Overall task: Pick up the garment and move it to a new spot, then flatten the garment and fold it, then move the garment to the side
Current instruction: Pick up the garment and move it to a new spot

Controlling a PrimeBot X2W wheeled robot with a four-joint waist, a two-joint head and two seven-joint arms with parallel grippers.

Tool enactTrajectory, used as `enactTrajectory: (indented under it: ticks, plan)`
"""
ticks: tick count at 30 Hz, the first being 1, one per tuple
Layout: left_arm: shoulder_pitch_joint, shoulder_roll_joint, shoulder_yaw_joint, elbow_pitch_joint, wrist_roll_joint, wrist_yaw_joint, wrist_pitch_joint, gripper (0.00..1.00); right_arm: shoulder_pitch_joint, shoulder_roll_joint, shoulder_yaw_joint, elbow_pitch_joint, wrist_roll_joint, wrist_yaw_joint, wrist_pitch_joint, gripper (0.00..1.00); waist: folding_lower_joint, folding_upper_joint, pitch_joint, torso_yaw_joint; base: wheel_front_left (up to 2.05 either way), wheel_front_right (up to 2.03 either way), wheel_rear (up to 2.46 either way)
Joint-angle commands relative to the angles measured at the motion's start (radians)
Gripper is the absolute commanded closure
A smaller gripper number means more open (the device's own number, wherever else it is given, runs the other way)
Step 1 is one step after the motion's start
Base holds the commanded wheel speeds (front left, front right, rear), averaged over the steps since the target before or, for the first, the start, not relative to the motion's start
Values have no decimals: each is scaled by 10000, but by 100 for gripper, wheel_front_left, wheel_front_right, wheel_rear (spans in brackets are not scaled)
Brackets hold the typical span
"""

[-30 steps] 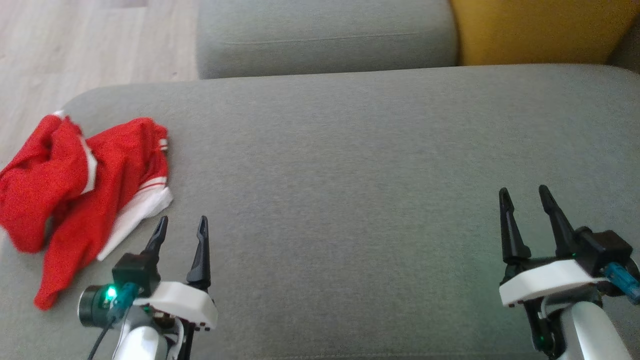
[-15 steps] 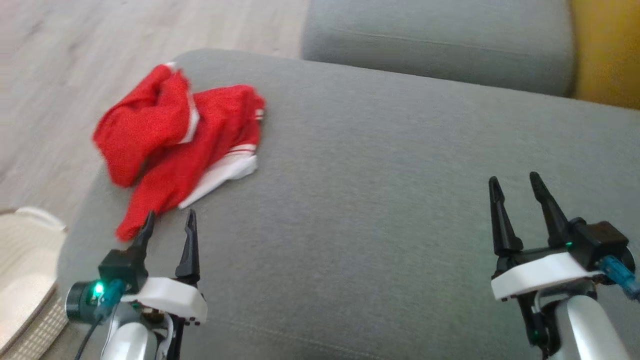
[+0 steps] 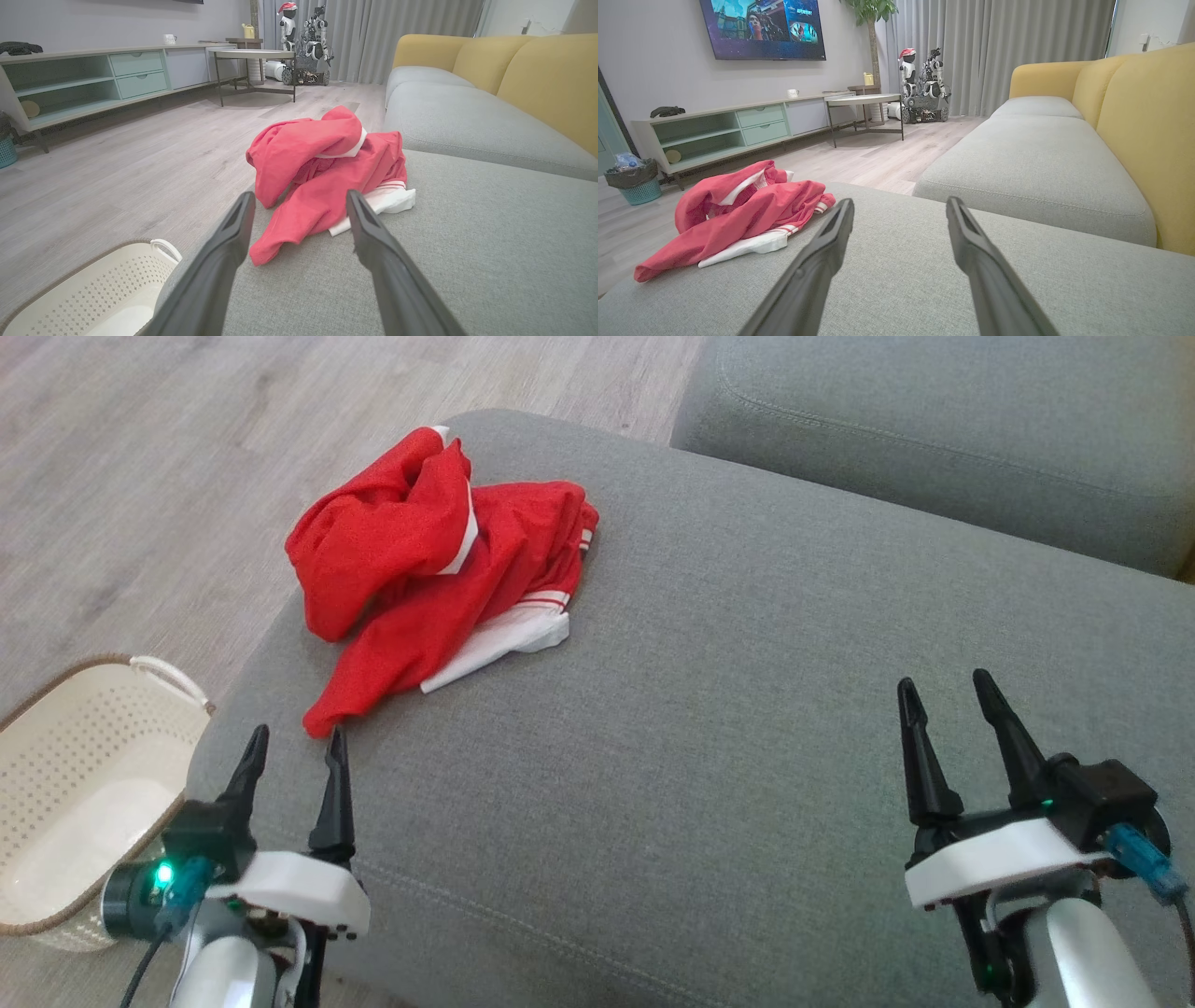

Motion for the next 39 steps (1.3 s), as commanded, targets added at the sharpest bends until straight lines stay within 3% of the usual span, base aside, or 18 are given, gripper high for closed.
enactTrajectory:
  ticks: [1,9,17,24,28,35,36,37,38,39]
  plan:
    - [-566,111,346,-391,98,10,-120,0,-233,8,228,-309,-56,-7,13,0,0,-1,0,-1,0,0,0]
    - [-871,82,397,-605,40,-180,-120,0,-292,29,214,-359,40,-7,141,0,0,-1,221,-130,0,0,0]
    - [-2709,209,614,-195,-148,-395,-80,0,-865,-239,217,-921,-15,-7,602,0,0,-1,1580,-853,0,0,0]
    - [-4875,602,659,1551,-292,-722,456,0,-1360,-589,260,-1341,-39,-7,901,0,0,-1,2783,-1600,0,0,0]
    - [-6101,880,736,3350,-477,-937,830,0,-1564,-737,218,-1433,-1,-7,956,0,0,-1,3258,-1999,0,0,0]
    - [-7432,1422,1004,6168,-673,-768,1467,0,-1732,-835,176,-1519,35,-7,946,0,0,-1,3627,-2395,0,0,0]
    - [-7569,1469,1020,6458,-690,-730,1547,11,-1729,-842,149,-1533,37,-7,944,0,0,-1,3650,-2400,0,0,0]
    - [-7695,1522,1008,6670,-672,-695,1528,62,-1723,-849,128,-1543,38,-7,942,0,0,-1,3668,-2401,0,0,0]
    - [-7805,1564,1005,6829,-659,-650,1432,100,-1718,-853,109,-1546,40,-7,939,0,0,-1,3680,-2394,0,0,0]
    - [-7899,1593,981,6943,-636,-635,1285,100,-1719,-850,87,-1549,43,-7,939,0,0,-1,3690,-2376,0,0,0]
